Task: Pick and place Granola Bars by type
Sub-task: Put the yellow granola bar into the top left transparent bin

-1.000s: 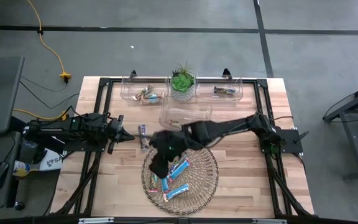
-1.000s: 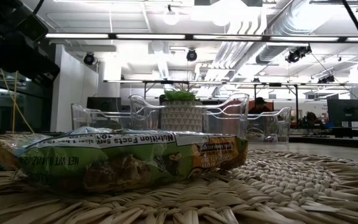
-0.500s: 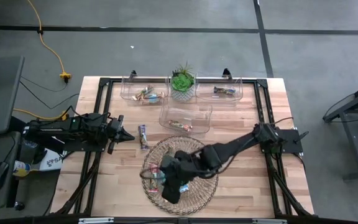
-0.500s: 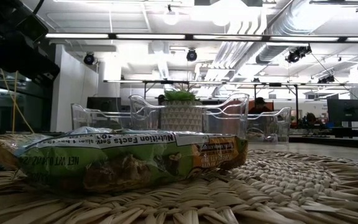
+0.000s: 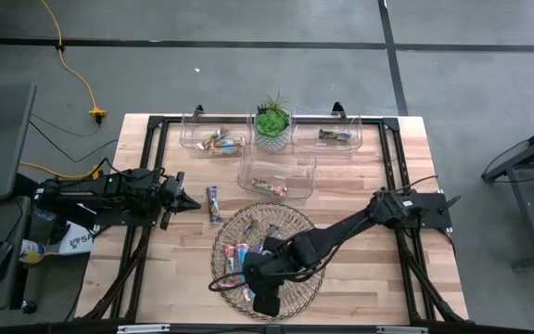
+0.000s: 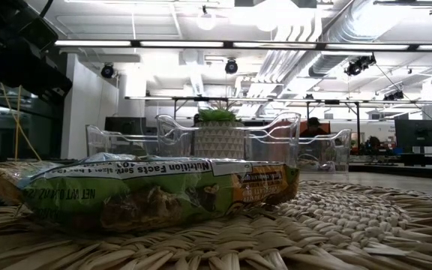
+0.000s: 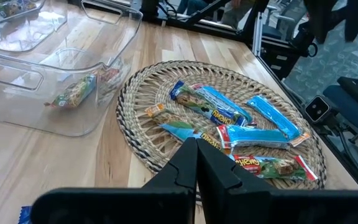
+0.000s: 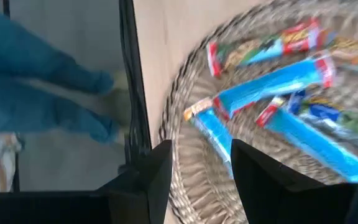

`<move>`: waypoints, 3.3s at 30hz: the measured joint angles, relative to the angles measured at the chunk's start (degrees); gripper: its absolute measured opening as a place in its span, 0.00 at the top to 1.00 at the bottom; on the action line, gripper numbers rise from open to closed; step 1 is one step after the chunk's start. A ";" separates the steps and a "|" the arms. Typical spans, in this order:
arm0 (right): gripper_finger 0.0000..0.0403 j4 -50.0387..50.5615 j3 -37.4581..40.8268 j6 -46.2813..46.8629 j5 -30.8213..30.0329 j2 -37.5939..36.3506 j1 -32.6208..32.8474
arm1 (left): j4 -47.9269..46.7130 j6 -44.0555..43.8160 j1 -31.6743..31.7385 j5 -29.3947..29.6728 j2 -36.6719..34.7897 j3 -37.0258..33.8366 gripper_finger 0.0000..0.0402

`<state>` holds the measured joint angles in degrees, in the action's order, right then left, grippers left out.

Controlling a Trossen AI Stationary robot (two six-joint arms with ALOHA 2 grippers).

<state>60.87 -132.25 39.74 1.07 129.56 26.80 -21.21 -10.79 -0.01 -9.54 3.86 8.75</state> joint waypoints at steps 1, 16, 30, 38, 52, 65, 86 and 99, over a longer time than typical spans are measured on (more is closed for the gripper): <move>0.63 0.27 0.00 -0.67 1.41 0.56 -0.14 | 0.04 0.00 0.00 0.02 0.00 0.00 1.00; 0.63 3.80 0.00 -11.86 8.09 9.40 -1.13 | 0.00 0.00 0.00 0.13 0.02 0.02 1.00; 0.63 4.62 0.00 -11.36 10.35 12.28 -2.83 | 0.01 0.00 0.00 0.15 0.02 0.01 1.00; 0.48 4.98 0.00 -10.42 9.21 12.28 -2.92 | 0.02 0.00 0.00 0.14 0.02 0.01 1.00; 0.39 5.43 0.00 -19.87 5.41 13.25 -1.30 | 0.02 0.00 0.00 0.13 0.01 0.02 1.00; 0.39 4.06 0.00 -19.22 4.09 15.99 -0.76 | 0.01 0.00 0.00 0.11 0.02 0.00 1.00; 0.62 3.94 0.00 -17.08 6.38 15.99 -0.39 | 0.02 0.00 0.00 0.11 0.01 0.01 1.00; 0.68 3.94 0.00 -14.27 7.87 15.99 -0.39 | 0.02 0.00 0.00 0.11 0.02 0.00 1.00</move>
<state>64.82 -132.25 25.47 8.94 145.56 26.41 -21.19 -10.79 -0.01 -9.43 3.88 8.76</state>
